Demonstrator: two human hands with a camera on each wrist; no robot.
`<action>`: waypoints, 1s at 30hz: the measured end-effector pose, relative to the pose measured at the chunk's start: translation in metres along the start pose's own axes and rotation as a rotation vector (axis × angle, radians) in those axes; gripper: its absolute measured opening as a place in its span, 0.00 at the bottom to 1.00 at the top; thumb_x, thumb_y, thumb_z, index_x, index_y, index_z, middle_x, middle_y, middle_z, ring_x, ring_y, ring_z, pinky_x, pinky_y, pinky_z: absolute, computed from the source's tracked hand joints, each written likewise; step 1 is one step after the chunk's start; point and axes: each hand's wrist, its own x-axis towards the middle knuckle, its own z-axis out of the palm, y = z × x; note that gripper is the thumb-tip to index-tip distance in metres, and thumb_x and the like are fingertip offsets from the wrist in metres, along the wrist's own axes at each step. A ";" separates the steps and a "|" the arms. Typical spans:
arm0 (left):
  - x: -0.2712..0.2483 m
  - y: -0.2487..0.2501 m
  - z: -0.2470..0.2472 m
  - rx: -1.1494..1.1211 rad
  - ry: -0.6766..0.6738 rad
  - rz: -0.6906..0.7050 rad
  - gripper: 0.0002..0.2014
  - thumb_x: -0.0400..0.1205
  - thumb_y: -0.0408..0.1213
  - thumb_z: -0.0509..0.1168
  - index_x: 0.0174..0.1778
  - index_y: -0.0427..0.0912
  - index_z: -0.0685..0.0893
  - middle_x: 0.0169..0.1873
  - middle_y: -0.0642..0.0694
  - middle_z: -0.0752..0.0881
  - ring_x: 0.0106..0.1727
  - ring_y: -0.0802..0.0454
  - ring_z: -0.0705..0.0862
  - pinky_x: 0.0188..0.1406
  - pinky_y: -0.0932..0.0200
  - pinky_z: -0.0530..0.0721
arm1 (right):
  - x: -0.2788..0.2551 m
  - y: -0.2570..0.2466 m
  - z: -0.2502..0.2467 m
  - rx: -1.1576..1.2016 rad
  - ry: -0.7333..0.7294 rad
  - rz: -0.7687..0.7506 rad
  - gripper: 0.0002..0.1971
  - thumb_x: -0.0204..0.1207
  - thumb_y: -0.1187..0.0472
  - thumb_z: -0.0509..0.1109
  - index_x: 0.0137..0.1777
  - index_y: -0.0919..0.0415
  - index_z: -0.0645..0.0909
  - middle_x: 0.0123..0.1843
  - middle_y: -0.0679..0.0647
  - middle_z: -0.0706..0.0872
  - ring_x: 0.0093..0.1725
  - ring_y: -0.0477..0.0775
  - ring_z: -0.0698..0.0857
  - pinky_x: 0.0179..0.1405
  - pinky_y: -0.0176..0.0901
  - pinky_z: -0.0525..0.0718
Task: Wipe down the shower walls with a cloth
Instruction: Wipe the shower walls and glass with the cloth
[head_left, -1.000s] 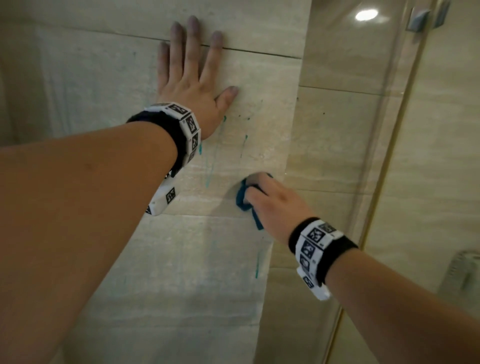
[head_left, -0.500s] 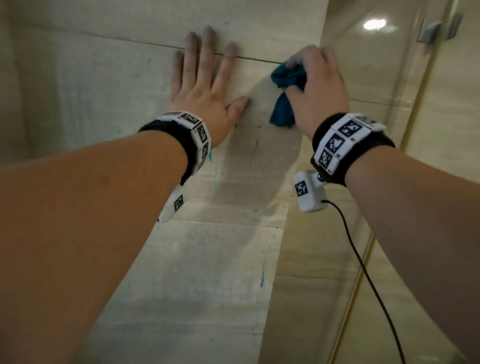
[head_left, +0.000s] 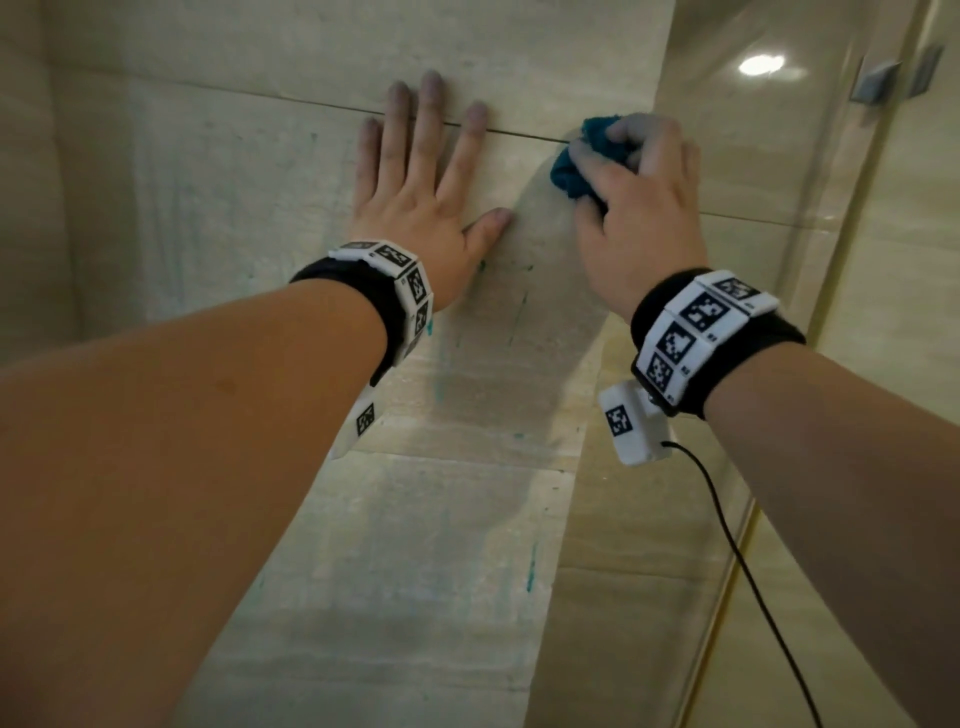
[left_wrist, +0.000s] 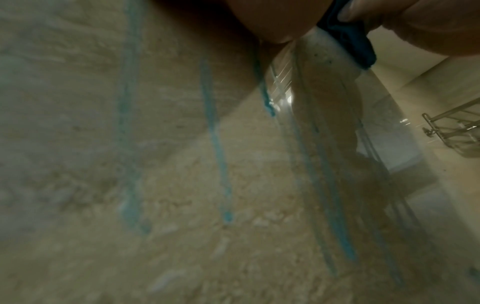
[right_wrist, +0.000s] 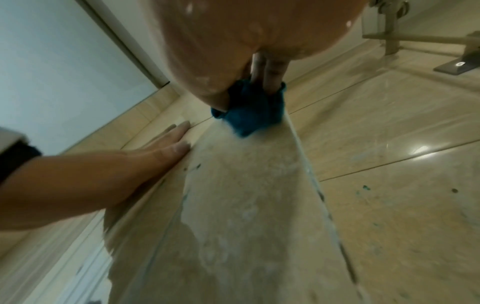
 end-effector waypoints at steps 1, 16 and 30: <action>0.000 0.000 0.000 -0.001 0.002 -0.001 0.40 0.90 0.68 0.39 0.93 0.49 0.37 0.91 0.36 0.37 0.91 0.34 0.36 0.90 0.33 0.39 | -0.003 -0.001 0.003 -0.062 -0.011 -0.012 0.24 0.85 0.60 0.64 0.82 0.57 0.76 0.82 0.60 0.68 0.78 0.65 0.68 0.84 0.53 0.67; 0.002 -0.003 -0.008 -0.033 -0.096 0.014 0.38 0.91 0.63 0.41 0.92 0.51 0.34 0.90 0.37 0.32 0.91 0.35 0.32 0.89 0.35 0.34 | -0.055 -0.013 0.028 -0.020 -0.263 -0.116 0.35 0.83 0.63 0.60 0.91 0.53 0.58 0.93 0.52 0.51 0.91 0.57 0.49 0.89 0.52 0.40; -0.019 -0.039 -0.029 -0.047 -0.185 -0.068 0.42 0.89 0.65 0.50 0.92 0.54 0.34 0.90 0.41 0.31 0.91 0.36 0.33 0.90 0.35 0.38 | -0.092 -0.005 0.035 -0.199 -0.543 -0.380 0.31 0.88 0.43 0.54 0.90 0.44 0.58 0.93 0.45 0.51 0.91 0.51 0.51 0.89 0.54 0.42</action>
